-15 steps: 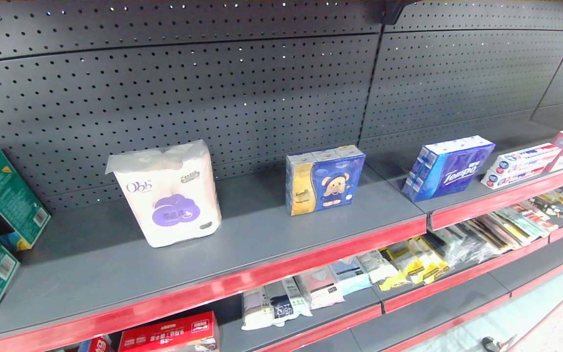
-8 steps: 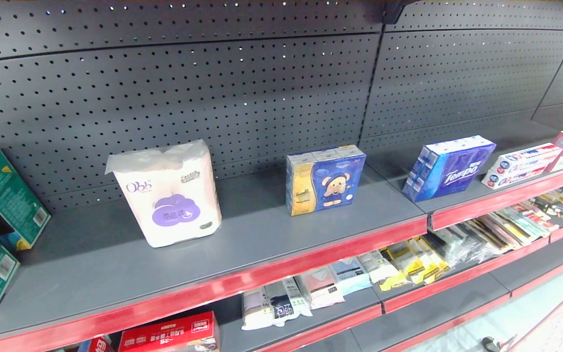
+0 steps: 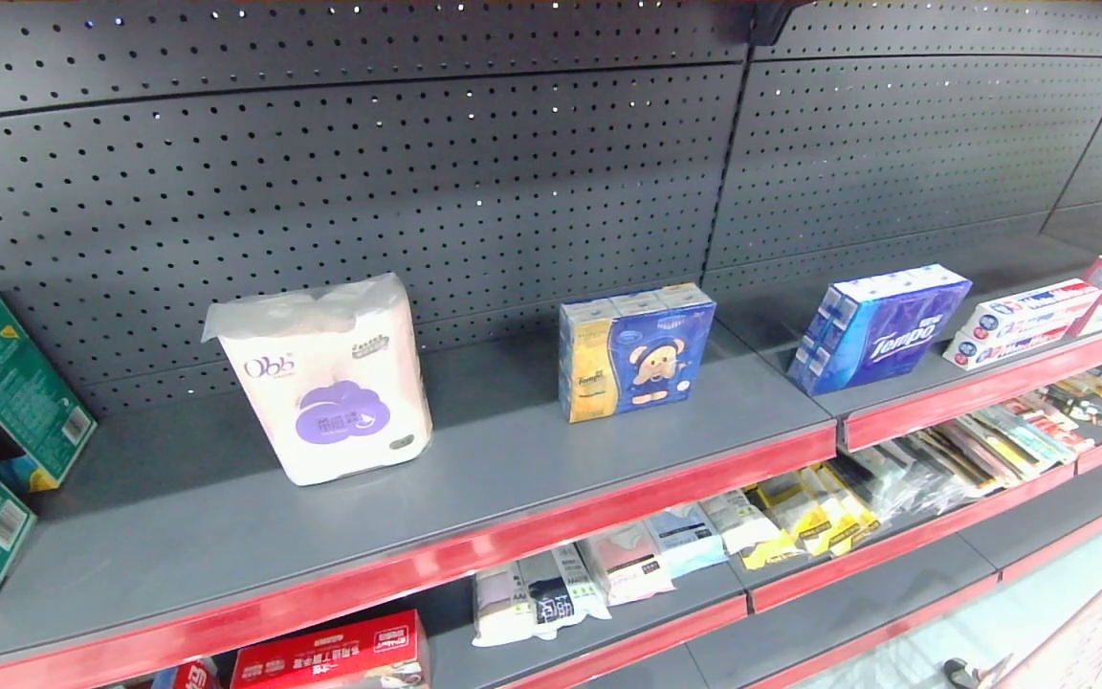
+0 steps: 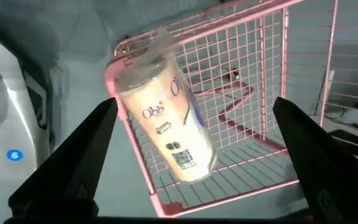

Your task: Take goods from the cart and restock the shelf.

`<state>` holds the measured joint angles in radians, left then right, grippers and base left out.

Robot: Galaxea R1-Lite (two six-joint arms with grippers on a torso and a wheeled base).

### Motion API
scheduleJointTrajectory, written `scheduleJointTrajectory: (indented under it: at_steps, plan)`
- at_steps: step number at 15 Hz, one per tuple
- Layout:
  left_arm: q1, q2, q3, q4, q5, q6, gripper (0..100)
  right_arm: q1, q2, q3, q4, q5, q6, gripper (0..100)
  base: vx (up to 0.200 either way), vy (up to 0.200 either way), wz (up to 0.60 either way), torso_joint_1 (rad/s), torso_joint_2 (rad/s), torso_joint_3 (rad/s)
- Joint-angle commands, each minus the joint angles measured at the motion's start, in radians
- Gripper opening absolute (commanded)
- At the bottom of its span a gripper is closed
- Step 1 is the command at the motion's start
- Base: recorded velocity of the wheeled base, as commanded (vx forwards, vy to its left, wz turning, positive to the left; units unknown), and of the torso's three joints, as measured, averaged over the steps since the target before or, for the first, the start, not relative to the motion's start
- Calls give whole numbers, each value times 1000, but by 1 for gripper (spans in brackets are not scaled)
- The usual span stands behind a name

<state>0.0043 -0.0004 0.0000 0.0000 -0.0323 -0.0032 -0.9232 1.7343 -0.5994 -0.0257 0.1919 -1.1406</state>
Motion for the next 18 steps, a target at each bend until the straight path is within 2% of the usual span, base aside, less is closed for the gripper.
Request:
scheduleJointTrajectory:
  at_steps: [1, 6, 8, 10, 11, 18]
  plan:
    - [0, 0, 0, 0, 0, 0, 100, -17, 105, 41, -72, 1, -25, 100, 0, 0, 0, 0, 0, 0]
    - [0, 0, 0, 0, 0, 0, 100, -34, 146, 44, -80, -3, -70, 100, 0, 0, 0, 0, 0, 0]
    - [0, 0, 0, 0, 0, 0, 100, -77, 174, 39, -86, -5, -186, 100, 0, 0, 0, 0, 0, 0]
    - [0, 0, 0, 0, 0, 0, 100, -77, 188, 39, -94, -11, -335, 100, 0, 0, 0, 0, 0, 0]
    - [0, 0, 0, 0, 0, 0, 100, -77, 199, 41, -99, -11, -369, 100, 0, 0, 0, 0, 0, 0]
    - [0, 0, 0, 0, 0, 0, 100, -77, 217, 39, -109, -11, -369, 100, 0, 0, 0, 0, 0, 0]
